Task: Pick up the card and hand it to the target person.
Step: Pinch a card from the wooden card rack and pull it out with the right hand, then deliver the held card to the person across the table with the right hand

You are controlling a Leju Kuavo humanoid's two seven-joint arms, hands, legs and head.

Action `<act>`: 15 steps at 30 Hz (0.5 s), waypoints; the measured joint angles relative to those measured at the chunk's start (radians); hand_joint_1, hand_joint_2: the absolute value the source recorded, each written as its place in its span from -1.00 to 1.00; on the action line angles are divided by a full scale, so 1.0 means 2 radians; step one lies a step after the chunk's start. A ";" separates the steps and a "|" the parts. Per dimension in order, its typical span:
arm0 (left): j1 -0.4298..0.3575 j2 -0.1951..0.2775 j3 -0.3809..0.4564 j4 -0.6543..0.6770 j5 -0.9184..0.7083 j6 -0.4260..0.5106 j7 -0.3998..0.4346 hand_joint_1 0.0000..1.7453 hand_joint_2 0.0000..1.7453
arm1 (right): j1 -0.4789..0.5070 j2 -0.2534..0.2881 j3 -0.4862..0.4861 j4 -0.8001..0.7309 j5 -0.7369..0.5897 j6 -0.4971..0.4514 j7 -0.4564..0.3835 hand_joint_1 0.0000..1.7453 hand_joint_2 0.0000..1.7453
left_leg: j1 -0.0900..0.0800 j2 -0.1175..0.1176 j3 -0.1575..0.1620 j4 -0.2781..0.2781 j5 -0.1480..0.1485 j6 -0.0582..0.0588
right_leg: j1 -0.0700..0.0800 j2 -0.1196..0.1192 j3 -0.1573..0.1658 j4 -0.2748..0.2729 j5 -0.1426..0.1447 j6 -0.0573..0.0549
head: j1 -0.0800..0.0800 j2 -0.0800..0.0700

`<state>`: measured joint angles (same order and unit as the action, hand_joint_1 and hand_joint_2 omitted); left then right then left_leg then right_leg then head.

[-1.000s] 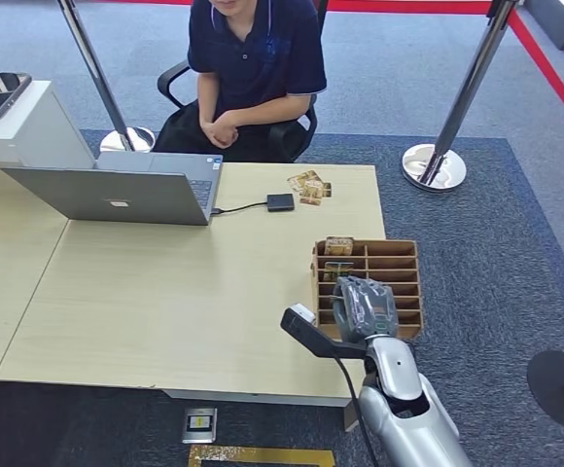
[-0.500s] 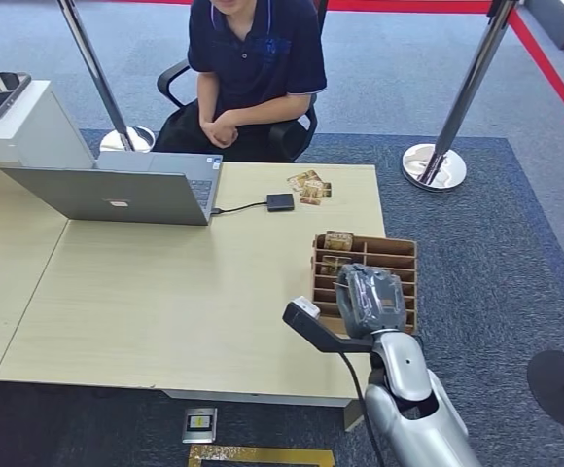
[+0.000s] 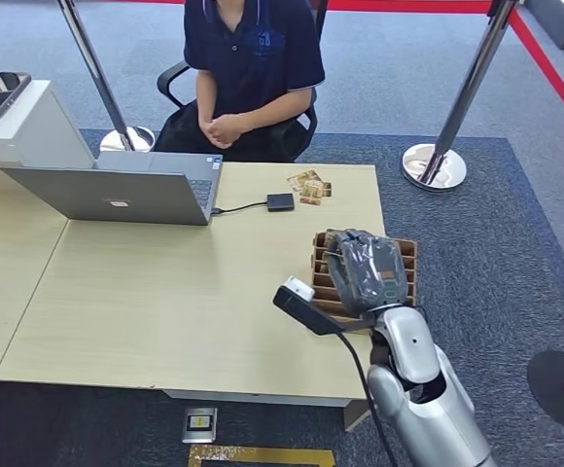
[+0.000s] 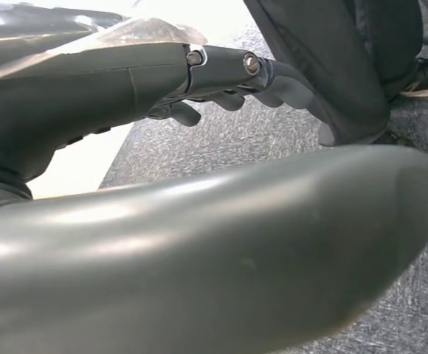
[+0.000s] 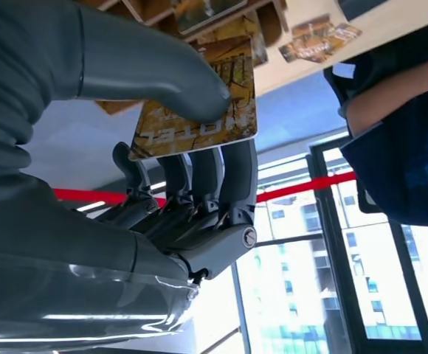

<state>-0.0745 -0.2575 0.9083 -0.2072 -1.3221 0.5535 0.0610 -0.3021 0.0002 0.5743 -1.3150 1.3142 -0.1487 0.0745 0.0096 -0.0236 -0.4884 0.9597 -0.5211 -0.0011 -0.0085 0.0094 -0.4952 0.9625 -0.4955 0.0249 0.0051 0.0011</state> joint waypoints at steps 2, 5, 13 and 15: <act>0.000 0.000 0.000 0.000 -0.003 0.000 0.000 -1.00 -1.00 | -0.017 0.003 0.006 0.003 -0.009 0.004 -0.004 0.61 1.00 | 0.000 0.000 0.000 0.000 0.000 0.000 | 0.000 0.000 0.000 0.000 0.000 0.000 | 0.000 0.000; 0.000 0.000 0.000 0.000 -0.006 0.000 0.000 -1.00 -1.00 | -0.047 0.014 0.012 0.017 -0.022 0.007 -0.006 0.65 1.00 | 0.000 0.000 0.000 0.000 0.000 0.000 | 0.000 0.000 0.000 0.000 0.000 0.000 | 0.000 0.000; -0.002 0.000 -0.001 0.000 -0.008 0.000 -0.004 -1.00 -1.00 | -0.142 0.070 0.020 0.126 -0.039 0.014 0.001 0.69 1.00 | 0.000 0.000 0.000 0.000 0.001 0.000 | 0.000 0.000 -0.001 0.001 0.000 0.000 | 0.000 0.000; -0.003 0.000 -0.002 0.000 -0.009 0.000 -0.004 -1.00 -1.00 | -0.162 0.085 0.021 0.158 -0.040 0.014 0.001 0.69 1.00 | 0.000 0.000 0.000 0.000 0.001 0.000 | 0.000 0.000 -0.001 0.001 0.000 0.000 | 0.000 0.000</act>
<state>-0.0801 -0.2575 0.9044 -0.2071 -1.3400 0.5539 0.0531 -0.6261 0.1694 0.6158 -0.9994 1.2348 -0.1203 0.0772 0.0100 -0.0235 -0.4888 0.9598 -0.5197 -0.0018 -0.0081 0.0095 -0.4963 0.9642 -0.4951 0.0243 0.0049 0.0011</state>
